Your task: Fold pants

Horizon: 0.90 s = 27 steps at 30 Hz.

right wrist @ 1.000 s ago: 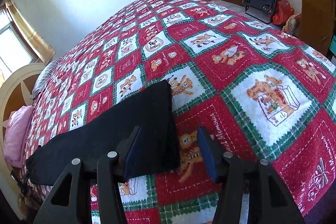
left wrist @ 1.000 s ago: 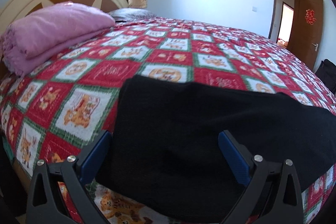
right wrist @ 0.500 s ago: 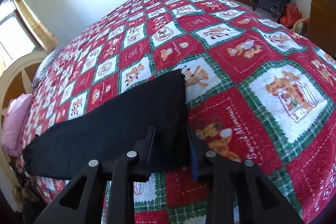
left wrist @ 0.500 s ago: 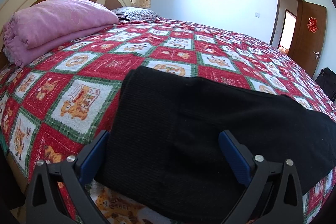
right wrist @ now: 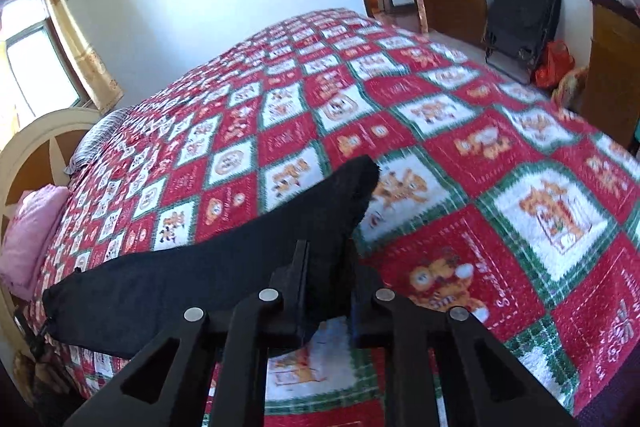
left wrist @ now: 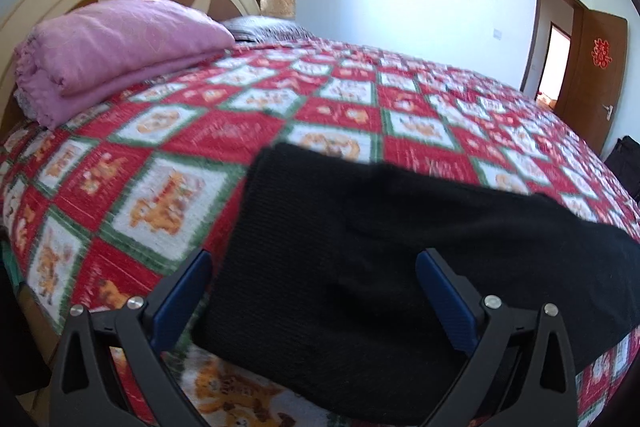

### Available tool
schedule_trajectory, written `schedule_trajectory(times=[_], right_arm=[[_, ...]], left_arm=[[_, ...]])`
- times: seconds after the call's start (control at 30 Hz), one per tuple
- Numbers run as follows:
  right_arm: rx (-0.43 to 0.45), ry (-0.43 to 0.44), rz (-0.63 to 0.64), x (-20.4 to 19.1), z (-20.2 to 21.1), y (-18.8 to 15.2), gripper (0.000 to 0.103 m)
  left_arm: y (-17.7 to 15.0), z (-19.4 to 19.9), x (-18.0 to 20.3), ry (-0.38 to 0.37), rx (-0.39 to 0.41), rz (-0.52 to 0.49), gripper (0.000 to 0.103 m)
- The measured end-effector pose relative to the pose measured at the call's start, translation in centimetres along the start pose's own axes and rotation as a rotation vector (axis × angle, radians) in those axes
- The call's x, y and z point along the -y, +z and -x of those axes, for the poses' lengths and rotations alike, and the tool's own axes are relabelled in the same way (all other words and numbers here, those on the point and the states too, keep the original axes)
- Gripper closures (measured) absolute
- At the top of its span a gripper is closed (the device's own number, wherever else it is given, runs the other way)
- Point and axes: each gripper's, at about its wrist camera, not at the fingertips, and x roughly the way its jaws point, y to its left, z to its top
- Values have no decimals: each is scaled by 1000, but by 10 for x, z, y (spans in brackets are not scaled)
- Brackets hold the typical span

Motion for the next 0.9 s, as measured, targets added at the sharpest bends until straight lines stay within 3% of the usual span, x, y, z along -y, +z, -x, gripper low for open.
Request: schedule_trajectory(times=[0.23, 0.47, 0.7, 0.9], right_arm=[[40, 42, 139, -66, 12, 7, 88], [32, 87, 238, -119, 6, 2, 88], [-24, 131, 316, -161, -15, -21, 88], [-85, 181, 372, -197, -41, -45, 88]], left_arm=[[19, 25, -1, 14, 100, 17, 0], [27, 36, 7, -15, 123, 14, 0], [27, 46, 37, -107, 113, -36, 0], [18, 51, 78, -239, 63, -124, 0]])
